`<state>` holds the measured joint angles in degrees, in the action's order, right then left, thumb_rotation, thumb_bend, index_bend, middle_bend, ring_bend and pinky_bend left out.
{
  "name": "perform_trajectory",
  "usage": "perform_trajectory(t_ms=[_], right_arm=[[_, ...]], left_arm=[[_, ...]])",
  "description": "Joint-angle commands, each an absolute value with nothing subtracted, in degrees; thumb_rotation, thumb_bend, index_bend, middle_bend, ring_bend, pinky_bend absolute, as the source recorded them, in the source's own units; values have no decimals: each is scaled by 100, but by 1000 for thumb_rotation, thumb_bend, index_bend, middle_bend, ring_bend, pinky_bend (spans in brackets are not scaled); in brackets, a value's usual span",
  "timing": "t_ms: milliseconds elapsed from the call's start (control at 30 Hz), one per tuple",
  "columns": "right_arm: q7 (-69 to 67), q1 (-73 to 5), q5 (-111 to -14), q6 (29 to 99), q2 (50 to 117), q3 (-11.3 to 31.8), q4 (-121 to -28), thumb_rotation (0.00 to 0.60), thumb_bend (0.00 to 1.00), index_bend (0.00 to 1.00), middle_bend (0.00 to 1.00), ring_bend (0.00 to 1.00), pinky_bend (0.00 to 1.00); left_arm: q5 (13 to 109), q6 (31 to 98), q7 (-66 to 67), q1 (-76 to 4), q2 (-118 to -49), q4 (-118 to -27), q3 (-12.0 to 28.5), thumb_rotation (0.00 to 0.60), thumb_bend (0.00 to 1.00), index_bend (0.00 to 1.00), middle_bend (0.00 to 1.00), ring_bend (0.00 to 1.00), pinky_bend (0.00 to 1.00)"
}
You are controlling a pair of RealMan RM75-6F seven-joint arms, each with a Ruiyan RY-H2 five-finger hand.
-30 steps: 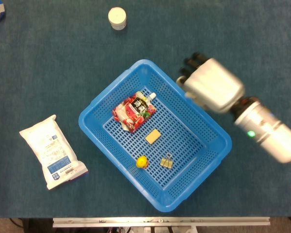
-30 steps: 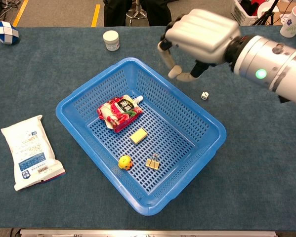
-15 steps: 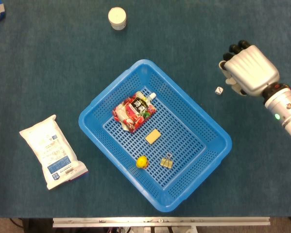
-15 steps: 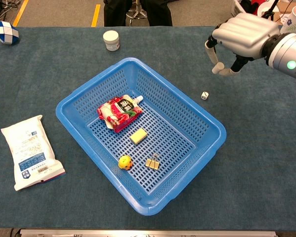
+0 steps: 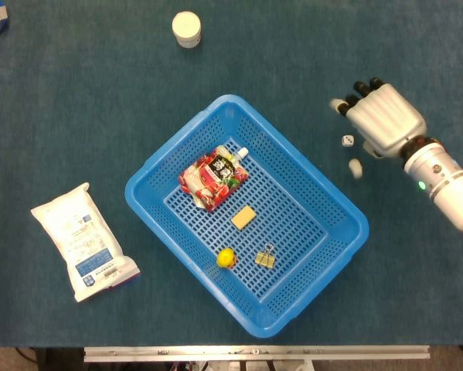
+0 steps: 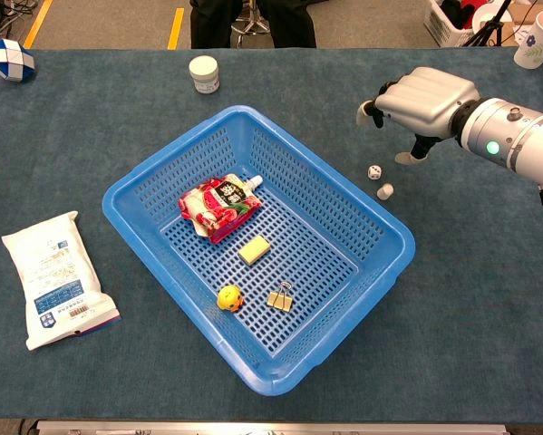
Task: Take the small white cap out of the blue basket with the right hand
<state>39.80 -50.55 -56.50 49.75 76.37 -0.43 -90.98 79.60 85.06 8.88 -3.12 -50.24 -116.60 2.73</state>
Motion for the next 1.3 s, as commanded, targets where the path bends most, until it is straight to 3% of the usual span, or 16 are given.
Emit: perform_trajectory(t_ms=[33,167,367,767,1300], right_arm=[[3780,-5057,-5831,5073,7473,90,-9445,600,217,129,322,155,232],[3486,-5073,-6361,5241,7213,287,-9972,600,217,281,368,192,237],[3170,-5207,-7057,5184,6965,476,-10670,600,219,422,409,237,258],[3788,-5752,-6737,4440,7384,361,-11066,600,219,429,409,237,258],[5143,-6254,-5674,4504,8316,-154,-10792,600,218,429,409,242,262]], left_arm=[[7954,8529,907,-304,-5023,-11673,277,600,0,48,0,0,0],[7946,8566,952,-289,-5015,-11712,280,600,0,48,0,0,0],[7991,8681,1010,-228,-4994,-11780,263,600,0,48,0,0,0],[8058,8607,1164,-263,-5017,-11848,226,600,0,48,0,0,0],[8152,8438,1261,-484,-5202,-11830,318,600,0,48,0,0,0]])
